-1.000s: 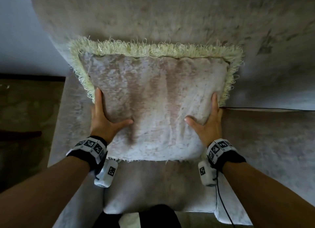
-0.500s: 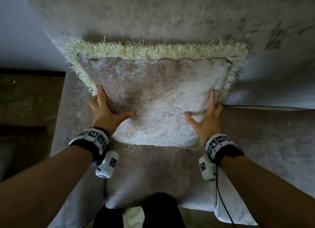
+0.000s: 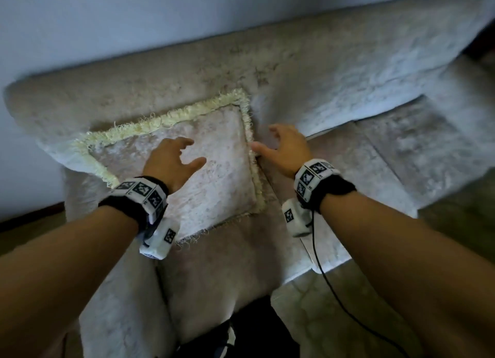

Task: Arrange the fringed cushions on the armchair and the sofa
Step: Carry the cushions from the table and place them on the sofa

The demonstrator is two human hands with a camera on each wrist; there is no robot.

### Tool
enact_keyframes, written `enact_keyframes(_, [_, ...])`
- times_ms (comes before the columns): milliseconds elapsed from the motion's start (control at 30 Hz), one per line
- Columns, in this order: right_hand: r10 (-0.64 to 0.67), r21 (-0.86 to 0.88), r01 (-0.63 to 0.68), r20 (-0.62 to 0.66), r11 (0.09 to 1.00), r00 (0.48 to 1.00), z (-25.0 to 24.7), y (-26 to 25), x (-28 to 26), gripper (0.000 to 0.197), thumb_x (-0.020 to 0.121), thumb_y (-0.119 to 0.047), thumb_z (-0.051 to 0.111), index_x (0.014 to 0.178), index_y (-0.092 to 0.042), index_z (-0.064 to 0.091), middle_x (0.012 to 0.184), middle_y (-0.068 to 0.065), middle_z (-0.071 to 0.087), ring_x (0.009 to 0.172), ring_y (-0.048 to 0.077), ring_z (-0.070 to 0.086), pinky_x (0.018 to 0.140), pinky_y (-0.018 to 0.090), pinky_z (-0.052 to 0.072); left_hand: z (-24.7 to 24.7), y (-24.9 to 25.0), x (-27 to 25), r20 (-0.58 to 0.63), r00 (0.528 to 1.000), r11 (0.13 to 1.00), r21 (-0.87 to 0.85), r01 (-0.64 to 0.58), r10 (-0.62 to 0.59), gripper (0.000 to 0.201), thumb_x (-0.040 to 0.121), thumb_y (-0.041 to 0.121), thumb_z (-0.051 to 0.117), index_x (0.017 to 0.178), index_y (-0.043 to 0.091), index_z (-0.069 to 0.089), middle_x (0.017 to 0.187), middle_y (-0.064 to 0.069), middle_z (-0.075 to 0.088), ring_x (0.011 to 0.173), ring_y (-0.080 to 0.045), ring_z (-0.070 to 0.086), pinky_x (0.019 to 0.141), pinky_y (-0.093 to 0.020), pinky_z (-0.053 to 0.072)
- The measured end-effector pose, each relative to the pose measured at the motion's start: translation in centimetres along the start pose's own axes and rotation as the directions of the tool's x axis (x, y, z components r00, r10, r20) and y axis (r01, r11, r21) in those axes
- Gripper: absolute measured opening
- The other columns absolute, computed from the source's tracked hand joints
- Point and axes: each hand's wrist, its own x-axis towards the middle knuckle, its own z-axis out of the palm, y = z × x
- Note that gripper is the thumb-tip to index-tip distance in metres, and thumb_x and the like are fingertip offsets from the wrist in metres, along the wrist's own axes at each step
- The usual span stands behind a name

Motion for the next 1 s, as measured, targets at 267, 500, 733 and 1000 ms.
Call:
enact_keyframes(267, [0.25, 0.07, -0.24, -0.271, 0.968, 0.929, -11.6, 4.8, -21.1, 0.08, 0.083, -0.066, 0.062, 0.146, -0.021, 0.042, 0.138, 0.007, 0.053, 0.126, 0.026, 0.051, 0.104, 0.046, 0.045, 2.3, 14.0, -8.5, 0.253, 0.893, 0.908, 0.1, -0.407, 0.372, 0.073, 0.083, 0.063, 0.063, 0.142, 0.023, 0.049, 0.137, -0.007, 0.056, 0.12, -0.027, 0.057, 0.098, -0.047, 0.049])
enact_keyframes(500, [0.541, 0.142, -0.55, -0.49, 0.823, 0.683, -19.3, 14.8, -42.5, 0.082, 0.082, -0.069, 0.061, 0.146, -0.021, 0.042, 0.133, 0.007, 0.057, 0.121, 0.025, 0.055, 0.099, 0.039, 0.046, 10.8, 31.7, -19.3, 0.481, 0.643, 0.698, 0.085, -0.711, 0.597, 0.078, 0.079, 0.07, 0.061, 0.14, 0.022, 0.051, 0.14, -0.009, 0.056, 0.122, -0.032, 0.056, 0.098, -0.041, 0.044])
enact_keyframes(733, [0.686, 0.3, -0.682, -0.603, 0.667, 0.406, -25.1, 24.3, -62.7, 0.081, 0.084, -0.067, 0.059, 0.147, -0.02, 0.04, 0.13, 0.006, 0.061, 0.118, 0.024, 0.058, 0.094, 0.032, 0.046, 22.2, 48.9, -33.6, 0.56, 0.259, 0.373, -0.098, -0.923, 0.787, 0.08, 0.076, 0.077, 0.058, 0.139, 0.03, 0.051, 0.141, 0.0, 0.056, 0.124, -0.022, 0.056, 0.104, -0.043, 0.045])
enact_keyframes(1000, [0.802, 0.539, -0.733, -0.598, 0.414, 0.013, -25.6, 32.8, -83.6, 0.085, 0.081, -0.071, 0.06, 0.146, -0.02, 0.041, 0.13, 0.005, 0.063, 0.117, 0.024, 0.06, 0.098, 0.037, 0.048, 36.4, 60.2, -51.3, 0.622, -0.08, 0.119, -0.272, -0.955, 0.779, 0.078, 0.071, 0.081, 0.056, 0.136, 0.04, 0.048, 0.137, 0.006, 0.058, 0.122, -0.019, 0.057, 0.101, -0.044, 0.046])
